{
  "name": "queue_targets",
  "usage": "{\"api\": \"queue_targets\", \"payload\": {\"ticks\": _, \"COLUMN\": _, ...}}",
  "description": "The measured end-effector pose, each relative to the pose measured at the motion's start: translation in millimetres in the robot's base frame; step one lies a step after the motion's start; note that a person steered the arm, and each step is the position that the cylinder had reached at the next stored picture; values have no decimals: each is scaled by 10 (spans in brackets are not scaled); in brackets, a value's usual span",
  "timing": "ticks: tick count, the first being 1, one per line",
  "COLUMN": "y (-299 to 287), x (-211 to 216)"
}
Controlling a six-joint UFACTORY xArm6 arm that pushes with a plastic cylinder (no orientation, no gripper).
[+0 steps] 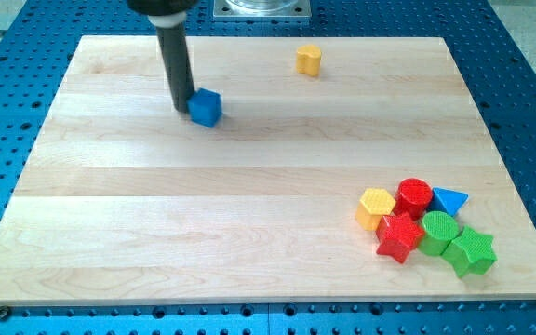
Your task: Push the cube into the red circle and hexagon
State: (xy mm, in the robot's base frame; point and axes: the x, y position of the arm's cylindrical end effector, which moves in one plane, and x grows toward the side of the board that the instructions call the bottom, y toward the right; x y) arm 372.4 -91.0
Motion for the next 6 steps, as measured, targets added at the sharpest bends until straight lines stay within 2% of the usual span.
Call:
{"api": "queue_targets", "payload": {"ticks": 1, "y": 609, "x": 563}}
{"api": "queue_targets", "payload": {"ticks": 2, "y": 1012, "x": 838}}
{"api": "queue_targets", "payload": {"ticks": 3, "y": 523, "x": 600}}
{"api": "queue_targets", "payload": {"ticks": 4, "y": 927, "x": 475}}
{"api": "queue_targets", "payload": {"ticks": 6, "y": 2067, "x": 822}}
